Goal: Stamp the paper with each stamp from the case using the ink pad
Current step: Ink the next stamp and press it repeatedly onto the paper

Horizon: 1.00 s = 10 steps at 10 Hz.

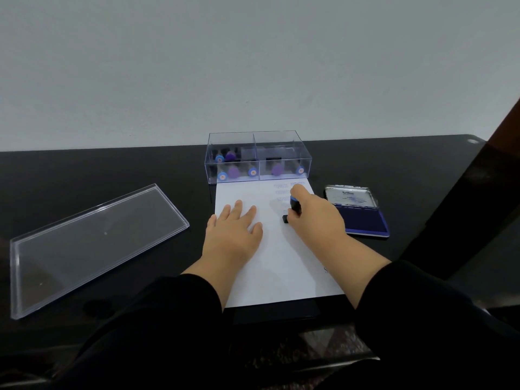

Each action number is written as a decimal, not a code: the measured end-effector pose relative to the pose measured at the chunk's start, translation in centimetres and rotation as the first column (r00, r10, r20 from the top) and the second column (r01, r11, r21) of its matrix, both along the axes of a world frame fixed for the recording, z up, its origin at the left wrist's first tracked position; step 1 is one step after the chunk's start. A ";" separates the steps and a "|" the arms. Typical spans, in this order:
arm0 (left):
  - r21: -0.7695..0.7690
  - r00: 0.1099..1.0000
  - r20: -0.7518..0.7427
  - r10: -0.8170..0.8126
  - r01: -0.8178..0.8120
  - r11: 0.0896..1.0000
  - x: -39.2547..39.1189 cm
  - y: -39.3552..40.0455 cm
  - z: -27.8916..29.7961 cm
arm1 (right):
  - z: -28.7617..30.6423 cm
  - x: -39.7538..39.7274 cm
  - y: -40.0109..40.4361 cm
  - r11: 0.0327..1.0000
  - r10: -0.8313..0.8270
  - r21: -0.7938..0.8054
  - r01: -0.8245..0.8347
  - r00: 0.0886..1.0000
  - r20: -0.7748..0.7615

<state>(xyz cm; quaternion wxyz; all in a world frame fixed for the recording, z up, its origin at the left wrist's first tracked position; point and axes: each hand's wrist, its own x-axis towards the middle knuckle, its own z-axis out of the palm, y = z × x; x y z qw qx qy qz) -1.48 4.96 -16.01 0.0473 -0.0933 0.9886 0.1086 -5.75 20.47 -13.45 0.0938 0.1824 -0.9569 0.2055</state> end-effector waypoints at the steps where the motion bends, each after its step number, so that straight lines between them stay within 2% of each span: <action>1: 0.000 1.000 -0.003 0.001 -0.001 1.000 0.0 0.0 0.0 | 0.1 0.3 -0.1 0.999 -0.001 0.035 0.002 1.000 -0.009; 3: 0.008 1.000 -0.018 0.000 0.000 1.000 0.0 -0.1 -0.1 | -0.1 0.5 -0.2 0.999 0.002 0.048 -0.001 0.999 -0.035; 7: 0.010 1.000 0.000 0.004 -0.004 1.000 0.1 0.0 0.0 | -0.3 -0.1 0.2 0.998 -0.018 -0.063 0.017 1.000 -0.003; 10: 0.010 1.000 -0.002 -0.002 0.002 1.000 -0.1 -0.1 -0.2 | 0.0 0.1 -0.3 0.996 -0.009 0.088 0.014 0.999 -0.048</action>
